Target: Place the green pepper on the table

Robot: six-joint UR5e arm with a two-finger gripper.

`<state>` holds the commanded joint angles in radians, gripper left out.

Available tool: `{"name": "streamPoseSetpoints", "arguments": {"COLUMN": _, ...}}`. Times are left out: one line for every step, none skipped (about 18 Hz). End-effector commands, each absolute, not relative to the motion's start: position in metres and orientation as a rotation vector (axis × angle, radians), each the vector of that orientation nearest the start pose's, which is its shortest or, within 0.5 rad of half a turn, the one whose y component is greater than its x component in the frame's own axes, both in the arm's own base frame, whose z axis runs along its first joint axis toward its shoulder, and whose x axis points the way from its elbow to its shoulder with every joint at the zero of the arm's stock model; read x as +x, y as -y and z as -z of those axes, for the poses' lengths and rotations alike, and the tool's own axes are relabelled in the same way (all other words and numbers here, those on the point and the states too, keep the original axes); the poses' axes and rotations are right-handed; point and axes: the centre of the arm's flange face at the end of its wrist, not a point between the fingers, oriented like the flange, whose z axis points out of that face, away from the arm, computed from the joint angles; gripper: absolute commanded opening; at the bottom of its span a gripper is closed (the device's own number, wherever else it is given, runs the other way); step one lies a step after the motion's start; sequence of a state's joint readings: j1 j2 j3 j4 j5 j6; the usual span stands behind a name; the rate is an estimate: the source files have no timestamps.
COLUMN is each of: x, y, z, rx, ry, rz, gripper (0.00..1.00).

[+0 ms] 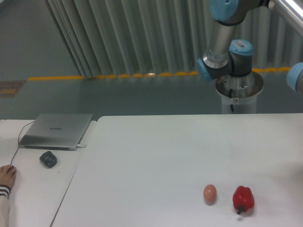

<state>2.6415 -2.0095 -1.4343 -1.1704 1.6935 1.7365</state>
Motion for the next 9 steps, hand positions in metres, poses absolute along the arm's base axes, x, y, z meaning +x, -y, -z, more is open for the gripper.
{"name": "streamPoseSetpoints", "arguments": {"x": -0.5243, "y": -0.4245, "z": -0.3429, "rx": -3.066, "ry": -1.049, "rz": -0.193, "gripper": 1.00}}
{"name": "streamPoseSetpoints", "arguments": {"x": -0.5239, "y": -0.4243, "z": -0.3420, "rx": -3.066, "ry": -1.050, "rz": -0.188, "gripper": 1.00}}
{"name": "streamPoseSetpoints", "arguments": {"x": -0.5236, "y": -0.4241, "z": -0.3413, "rx": -3.067, "ry": -1.050, "rz": -0.185, "gripper": 1.00}}
{"name": "streamPoseSetpoints", "arguments": {"x": -0.5228, "y": -0.4237, "z": -0.3408, "rx": -3.067, "ry": -1.050, "rz": -0.183, "gripper": 1.00}}
{"name": "streamPoseSetpoints", "arguments": {"x": -0.5217, "y": -0.4231, "z": -0.3396, "rx": -3.068, "ry": -1.049, "rz": -0.178, "gripper": 1.00}}
{"name": "streamPoseSetpoints", "arguments": {"x": -0.5217, "y": -0.4231, "z": -0.3396, "rx": -3.068, "ry": -1.049, "rz": -0.178, "gripper": 1.00}}
{"name": "streamPoseSetpoints", "arguments": {"x": -0.5217, "y": -0.4231, "z": -0.3396, "rx": -3.068, "ry": -1.049, "rz": -0.178, "gripper": 1.00}}
{"name": "streamPoseSetpoints", "arguments": {"x": -0.5216, "y": -0.4230, "z": -0.3395, "rx": -3.068, "ry": -1.051, "rz": -0.176, "gripper": 1.00}}
{"name": "streamPoseSetpoints", "arguments": {"x": -0.5213, "y": -0.4229, "z": -0.3387, "rx": -3.068, "ry": -1.052, "rz": -0.173, "gripper": 1.00}}
